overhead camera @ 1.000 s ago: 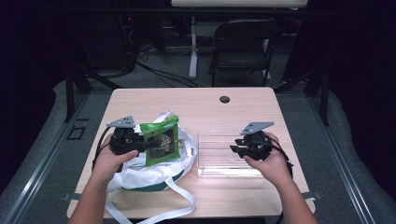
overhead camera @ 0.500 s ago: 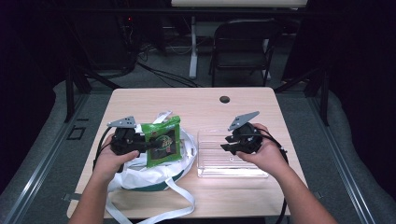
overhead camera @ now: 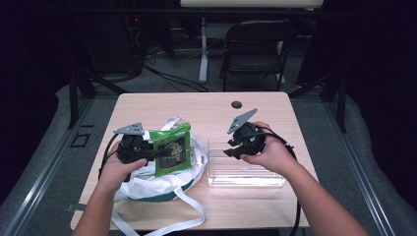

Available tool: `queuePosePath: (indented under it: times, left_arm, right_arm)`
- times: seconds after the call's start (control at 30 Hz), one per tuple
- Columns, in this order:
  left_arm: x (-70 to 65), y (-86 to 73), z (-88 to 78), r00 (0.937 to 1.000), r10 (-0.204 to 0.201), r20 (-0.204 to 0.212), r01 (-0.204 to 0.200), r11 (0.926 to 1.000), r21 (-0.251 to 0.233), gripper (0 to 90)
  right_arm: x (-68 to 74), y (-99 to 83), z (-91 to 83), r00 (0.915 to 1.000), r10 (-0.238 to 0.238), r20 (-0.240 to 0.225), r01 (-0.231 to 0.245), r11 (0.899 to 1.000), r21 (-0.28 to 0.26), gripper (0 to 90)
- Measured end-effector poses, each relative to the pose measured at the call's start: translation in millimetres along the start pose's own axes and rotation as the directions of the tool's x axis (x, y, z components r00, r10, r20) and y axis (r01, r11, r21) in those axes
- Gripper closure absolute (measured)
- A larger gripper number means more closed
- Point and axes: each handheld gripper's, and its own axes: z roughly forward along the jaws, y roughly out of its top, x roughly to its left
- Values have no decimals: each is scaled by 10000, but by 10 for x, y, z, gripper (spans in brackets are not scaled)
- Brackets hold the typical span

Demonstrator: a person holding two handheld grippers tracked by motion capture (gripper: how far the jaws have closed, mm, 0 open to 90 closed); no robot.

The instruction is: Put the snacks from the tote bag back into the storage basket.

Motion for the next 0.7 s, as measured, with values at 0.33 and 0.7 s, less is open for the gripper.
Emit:
queuePosePath:
  times: [0.33, 0.7]
  left_arm:
    - [-7, -1, 26, 9999, 49, 98, -49, 10000, 66, 754]
    - [-64, 34, 38, 9991, 179, 379, -177, 9998, -52, 755]
  right_arm:
    - [-15, 260, 40, 9924, -1148, -437, 1160, 9929, 262, 575]
    - [31, 583, -7, 9781, -1972, -667, 1997, 9793, 323, 574]
